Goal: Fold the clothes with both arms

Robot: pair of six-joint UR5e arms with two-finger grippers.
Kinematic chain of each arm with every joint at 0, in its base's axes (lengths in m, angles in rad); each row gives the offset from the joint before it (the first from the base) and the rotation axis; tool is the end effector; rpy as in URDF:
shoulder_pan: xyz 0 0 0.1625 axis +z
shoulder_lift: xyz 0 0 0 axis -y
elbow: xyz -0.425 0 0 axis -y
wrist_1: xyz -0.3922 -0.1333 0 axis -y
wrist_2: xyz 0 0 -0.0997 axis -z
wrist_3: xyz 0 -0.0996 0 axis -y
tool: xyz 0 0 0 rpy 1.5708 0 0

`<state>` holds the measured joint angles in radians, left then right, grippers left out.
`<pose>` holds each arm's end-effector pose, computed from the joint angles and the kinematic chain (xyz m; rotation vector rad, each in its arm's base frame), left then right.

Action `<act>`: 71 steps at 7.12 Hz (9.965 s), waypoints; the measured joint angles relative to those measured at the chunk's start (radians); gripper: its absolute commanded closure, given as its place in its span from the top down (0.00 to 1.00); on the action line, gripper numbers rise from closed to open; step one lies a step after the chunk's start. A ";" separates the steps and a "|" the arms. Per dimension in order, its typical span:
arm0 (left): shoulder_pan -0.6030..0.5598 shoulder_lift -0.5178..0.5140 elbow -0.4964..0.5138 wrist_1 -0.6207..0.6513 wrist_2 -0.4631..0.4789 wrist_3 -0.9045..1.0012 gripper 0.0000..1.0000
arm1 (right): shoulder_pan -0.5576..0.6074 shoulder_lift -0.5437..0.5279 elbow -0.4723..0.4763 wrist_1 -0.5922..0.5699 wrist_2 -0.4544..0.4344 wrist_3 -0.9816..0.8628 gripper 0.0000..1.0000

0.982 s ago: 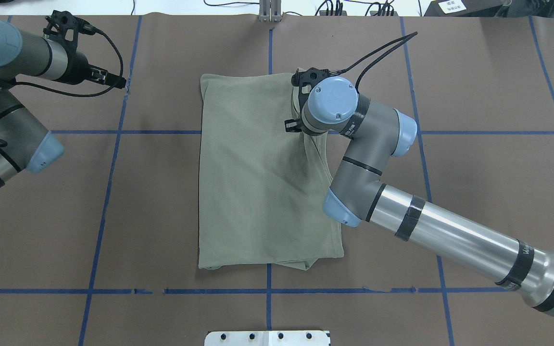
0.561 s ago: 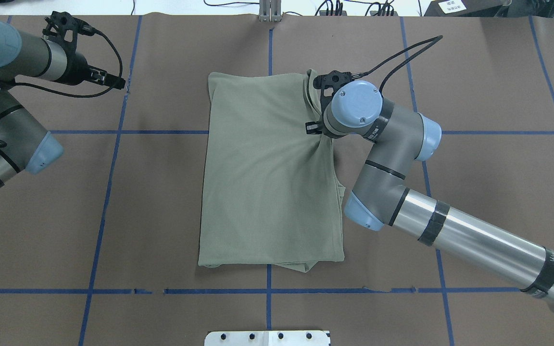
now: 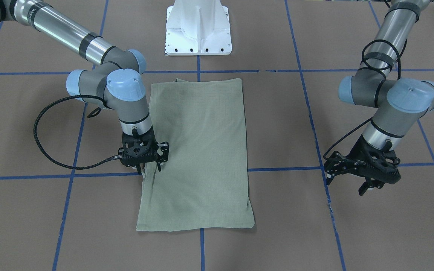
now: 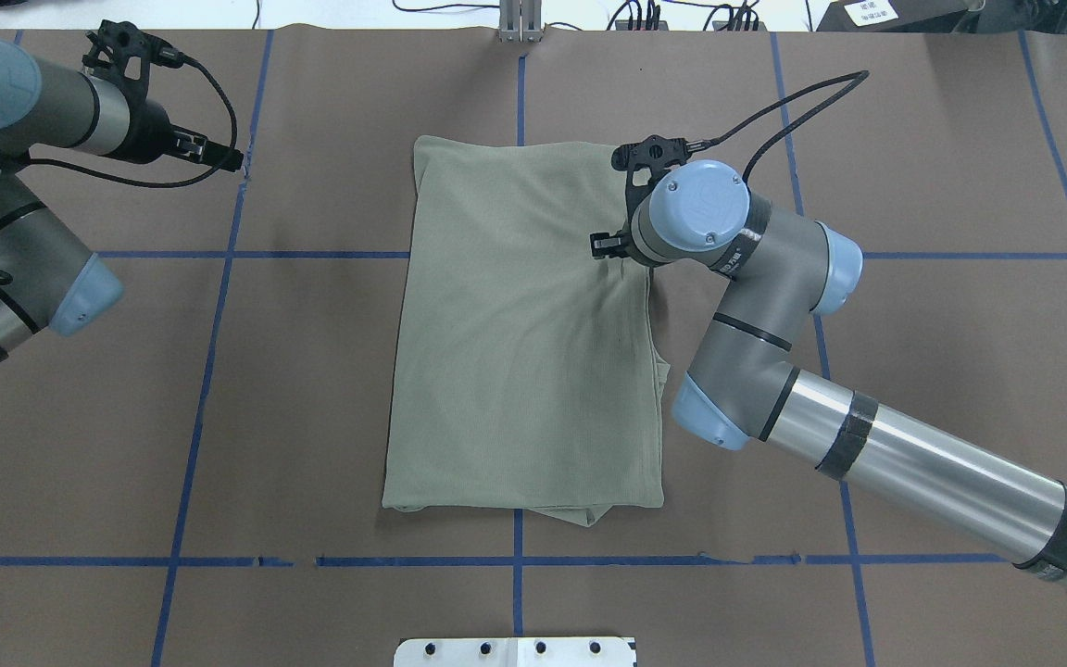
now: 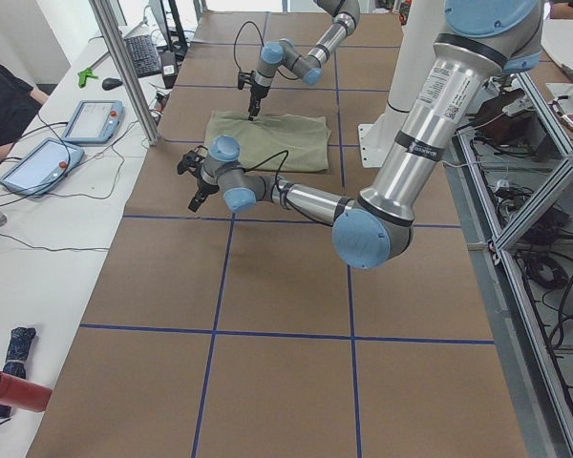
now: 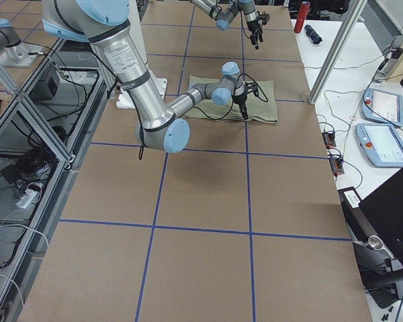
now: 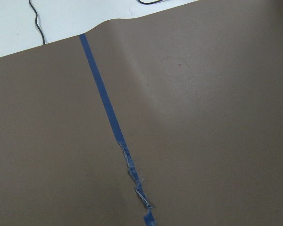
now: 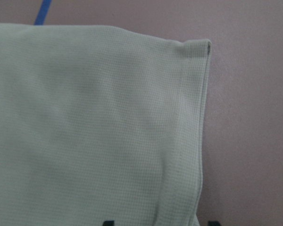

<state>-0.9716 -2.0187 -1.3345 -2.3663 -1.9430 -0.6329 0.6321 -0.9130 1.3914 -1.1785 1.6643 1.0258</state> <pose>0.3142 -0.6321 0.4285 0.6153 0.8521 0.1568 -0.5303 -0.5420 0.3059 0.4102 -0.7722 0.0408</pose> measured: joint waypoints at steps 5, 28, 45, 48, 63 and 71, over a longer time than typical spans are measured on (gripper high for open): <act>0.107 0.161 -0.334 0.011 -0.072 -0.390 1.00 | -0.022 -0.210 0.349 -0.001 0.073 0.262 1.00; 0.766 0.210 -0.509 0.016 0.434 -1.234 0.00 | -0.316 -0.358 0.627 -0.117 -0.203 0.828 0.71; 0.760 0.211 -0.552 0.017 0.430 -1.223 0.00 | -0.464 -0.223 0.492 -0.291 -0.337 1.032 0.00; 0.729 0.221 -0.806 0.257 0.331 -1.212 0.00 | -0.467 -0.228 0.751 -0.492 -0.332 1.033 0.00; 0.434 -0.068 -0.438 0.426 0.248 -0.875 0.00 | -0.206 -0.013 0.339 -0.344 -0.225 0.810 0.00; 0.388 -0.162 -0.205 0.342 0.249 -0.810 0.99 | -0.139 0.025 0.200 -0.333 -0.171 0.728 1.00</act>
<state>-0.5831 -2.1811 -1.5394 -2.0246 -1.6944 -1.4431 0.4929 -0.8883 1.5916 -1.5117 1.4938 1.7539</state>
